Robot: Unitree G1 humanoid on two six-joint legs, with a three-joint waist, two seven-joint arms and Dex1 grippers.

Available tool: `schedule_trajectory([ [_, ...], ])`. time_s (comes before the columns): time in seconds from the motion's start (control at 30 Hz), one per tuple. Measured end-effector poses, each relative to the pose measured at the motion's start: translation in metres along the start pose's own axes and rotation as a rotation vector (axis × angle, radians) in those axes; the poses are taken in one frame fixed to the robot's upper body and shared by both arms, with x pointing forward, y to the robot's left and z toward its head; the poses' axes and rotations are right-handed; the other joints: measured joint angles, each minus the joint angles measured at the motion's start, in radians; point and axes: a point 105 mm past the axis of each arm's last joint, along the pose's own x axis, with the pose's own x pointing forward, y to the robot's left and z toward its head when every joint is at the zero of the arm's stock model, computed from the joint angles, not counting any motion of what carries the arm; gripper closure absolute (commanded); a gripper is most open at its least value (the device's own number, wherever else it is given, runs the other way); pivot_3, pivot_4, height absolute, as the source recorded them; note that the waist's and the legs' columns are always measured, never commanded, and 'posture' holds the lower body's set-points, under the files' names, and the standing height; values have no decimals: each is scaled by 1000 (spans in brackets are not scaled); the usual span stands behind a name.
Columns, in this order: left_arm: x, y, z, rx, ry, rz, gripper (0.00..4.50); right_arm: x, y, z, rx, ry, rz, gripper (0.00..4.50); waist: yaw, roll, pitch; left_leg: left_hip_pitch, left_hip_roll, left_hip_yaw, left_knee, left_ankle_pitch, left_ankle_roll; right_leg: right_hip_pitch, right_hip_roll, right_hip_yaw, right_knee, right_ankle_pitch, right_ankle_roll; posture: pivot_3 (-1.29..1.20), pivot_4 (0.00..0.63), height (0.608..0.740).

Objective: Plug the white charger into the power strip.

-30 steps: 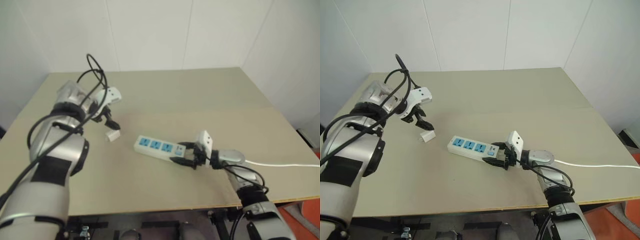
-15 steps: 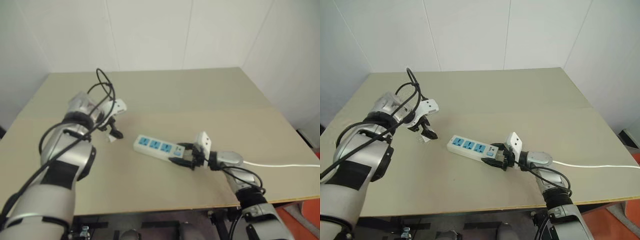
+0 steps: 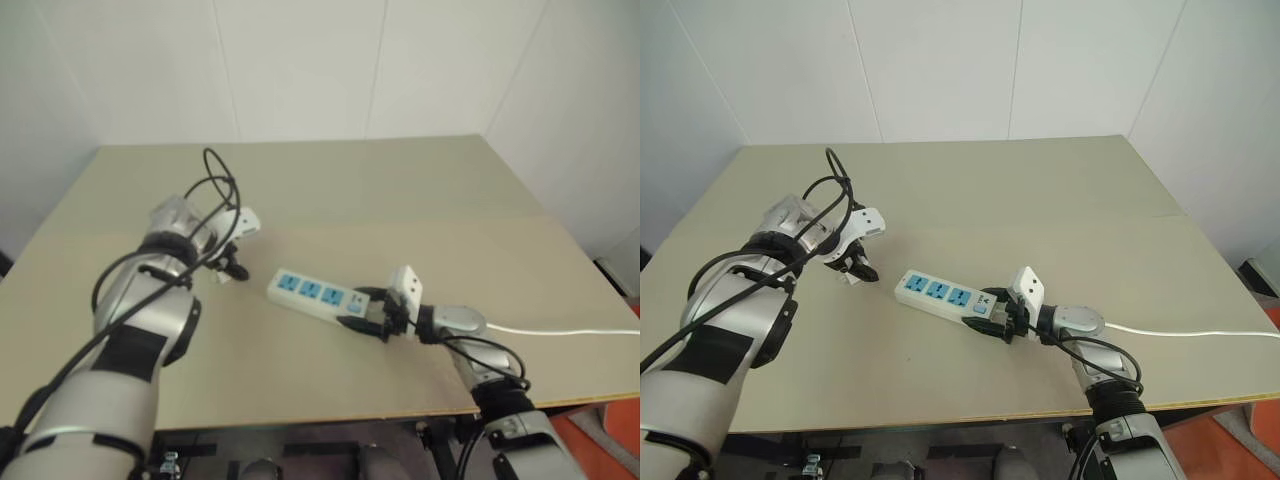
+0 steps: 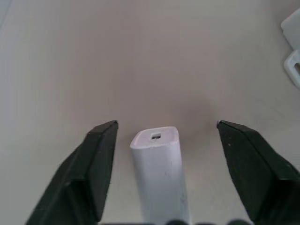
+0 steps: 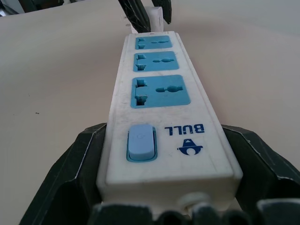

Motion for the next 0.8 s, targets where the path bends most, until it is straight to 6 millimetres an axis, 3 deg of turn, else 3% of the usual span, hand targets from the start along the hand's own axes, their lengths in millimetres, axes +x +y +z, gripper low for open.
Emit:
schedule_trajectory([
  [0.17, 3, -1, -2, -1, 5, 4, 3478, 0, 0, 0, 0, 0, 0, 1099, 0, 0, 0, 0, 0, 0, 0, 0, 0, 0, 0, 0, 0, 0, 0, 0, 150, 740],
  [0.43, 3, -1, 1, 3, -6, 9, 3483, 0, 0, -1, 3, 1, -4, 1099, 1, 0, 0, 0, 0, 0, 0, 0, 0, 0, 0, 0, 0, 0, 0, 0, 150, 740],
  [0.53, -1, -3, 12, -40, -99, -31, 3483, -1, 1, -1, 0, 1, -8, 1099, 1, 0, 0, 0, 0, 0, 0, 0, 0, 0, 0, 0, 0, 0, 0, 0, 150, 740],
  [0.63, -26, 3, 47, -108, -305, -46, 3483, -3, 2, -1, -5, 2, -16, 1099, 1, -1, 0, -1, 0, -1, 0, 0, 0, 0, 0, -1, 0, 0, 0, 0, 150, 740],
  [0.73, -71, 12, 89, -93, -579, -39, 3483, -6, 5, -3, 10, -6, -14, 1099, 2, 0, 0, -1, 0, 0, 0, 0, 0, 0, -1, -1, 0, 0, 0, 0, 150, 740],
  [0.8, -97, 10, 105, -66, -784, -96, 3483, -9, 9, -3, 14, -7, 10, 1099, 0, 0, 0, 0, 0, 0, 0, 0, 0, 0, -1, -1, 0, 0, 0, 0, 150, 740],
])
